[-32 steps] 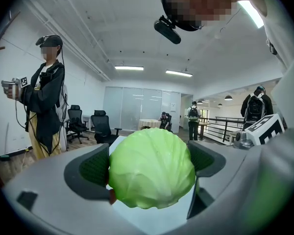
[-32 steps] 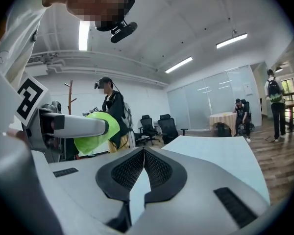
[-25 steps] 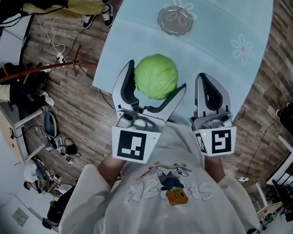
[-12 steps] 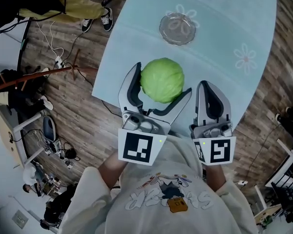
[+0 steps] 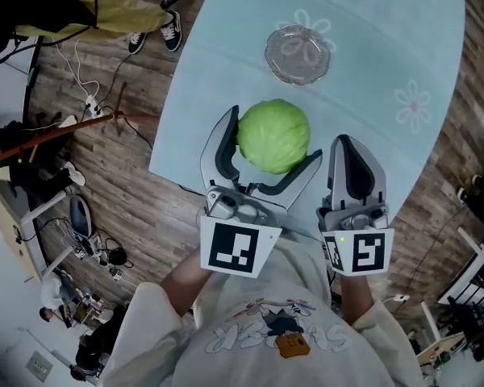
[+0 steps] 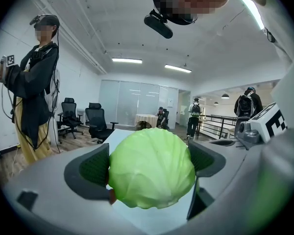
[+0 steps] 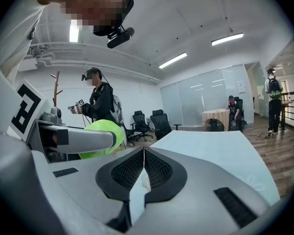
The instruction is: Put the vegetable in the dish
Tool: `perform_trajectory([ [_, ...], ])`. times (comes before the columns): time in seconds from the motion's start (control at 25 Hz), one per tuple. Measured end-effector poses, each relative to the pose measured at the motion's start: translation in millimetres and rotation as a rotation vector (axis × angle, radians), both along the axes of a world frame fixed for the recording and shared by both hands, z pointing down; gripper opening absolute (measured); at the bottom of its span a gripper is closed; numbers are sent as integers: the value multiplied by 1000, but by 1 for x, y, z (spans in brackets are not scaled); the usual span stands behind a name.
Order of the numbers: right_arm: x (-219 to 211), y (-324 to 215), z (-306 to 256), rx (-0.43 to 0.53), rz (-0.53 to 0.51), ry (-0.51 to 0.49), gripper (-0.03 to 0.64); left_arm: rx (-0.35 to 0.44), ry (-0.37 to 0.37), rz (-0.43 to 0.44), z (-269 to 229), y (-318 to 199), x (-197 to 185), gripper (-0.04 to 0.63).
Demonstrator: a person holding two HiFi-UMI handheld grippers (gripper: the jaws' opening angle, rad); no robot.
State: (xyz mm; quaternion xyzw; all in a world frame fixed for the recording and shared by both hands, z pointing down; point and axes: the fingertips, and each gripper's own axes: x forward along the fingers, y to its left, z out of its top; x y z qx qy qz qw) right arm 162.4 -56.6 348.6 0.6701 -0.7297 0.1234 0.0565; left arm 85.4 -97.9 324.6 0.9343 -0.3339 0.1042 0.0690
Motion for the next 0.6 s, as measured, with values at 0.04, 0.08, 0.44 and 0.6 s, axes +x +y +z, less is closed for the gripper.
perform_trajectory([
  [0.04, 1, -1, 4, -6, 4, -2, 23, -2, 3, 2, 3, -2, 2, 511],
  [0.08, 3, -2, 8, -12, 8, -3, 23, -4, 4, 5, 7, -3, 4, 511],
  [0.44, 12, -20, 36, -47, 48, -7, 23, -34, -17, 49, 42, -24, 17, 511],
  [0.6, 18, -28, 47, -59, 69, -8, 23, -49, -24, 55, 60, -36, 23, 511],
])
